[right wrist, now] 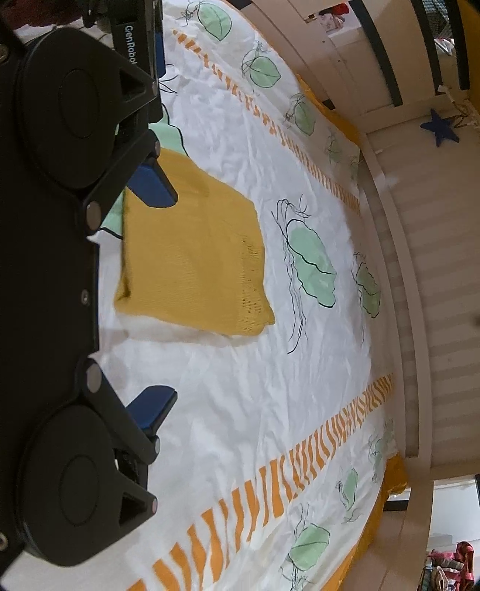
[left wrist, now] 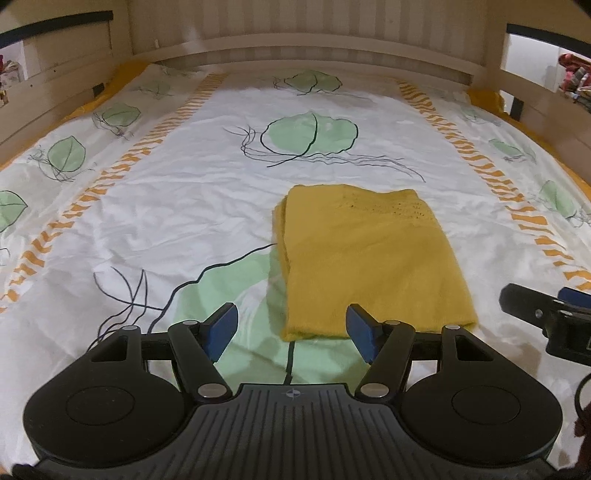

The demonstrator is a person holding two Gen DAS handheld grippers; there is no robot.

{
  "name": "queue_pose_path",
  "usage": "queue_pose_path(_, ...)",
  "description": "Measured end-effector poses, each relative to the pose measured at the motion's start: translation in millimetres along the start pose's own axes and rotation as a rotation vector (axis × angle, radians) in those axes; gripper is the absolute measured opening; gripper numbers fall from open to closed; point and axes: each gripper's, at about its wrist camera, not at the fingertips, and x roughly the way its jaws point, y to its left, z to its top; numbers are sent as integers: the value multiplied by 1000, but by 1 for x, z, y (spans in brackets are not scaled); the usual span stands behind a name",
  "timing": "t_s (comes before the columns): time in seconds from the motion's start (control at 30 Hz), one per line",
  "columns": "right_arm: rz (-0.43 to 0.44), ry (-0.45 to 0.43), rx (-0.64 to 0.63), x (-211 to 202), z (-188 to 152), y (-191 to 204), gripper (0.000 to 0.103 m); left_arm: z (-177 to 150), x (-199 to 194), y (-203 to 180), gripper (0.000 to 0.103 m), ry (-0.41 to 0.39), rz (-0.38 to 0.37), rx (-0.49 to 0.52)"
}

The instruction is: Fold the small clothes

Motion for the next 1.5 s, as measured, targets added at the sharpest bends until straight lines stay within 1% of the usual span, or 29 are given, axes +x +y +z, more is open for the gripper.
queue_pose_path(0.13, -26, -5, -25, -9, -3, 4, 102, -5, -6, 0, 63, 0, 15, -2)
queue_pose_path(0.3, -56, -1, -46, -12, -6, 6, 102, -10, -8, 1, 63, 11, 2, -1)
queue_pose_path(0.57, -47, 20, -51, -8, -8, 9, 102, -17, -6, -1, 63, 28, 0, 8)
queue_pose_path(1.5, -28, 67, -53, 9, -6, 11, 102, -15, 2, -2, 63, 55, -4, 3)
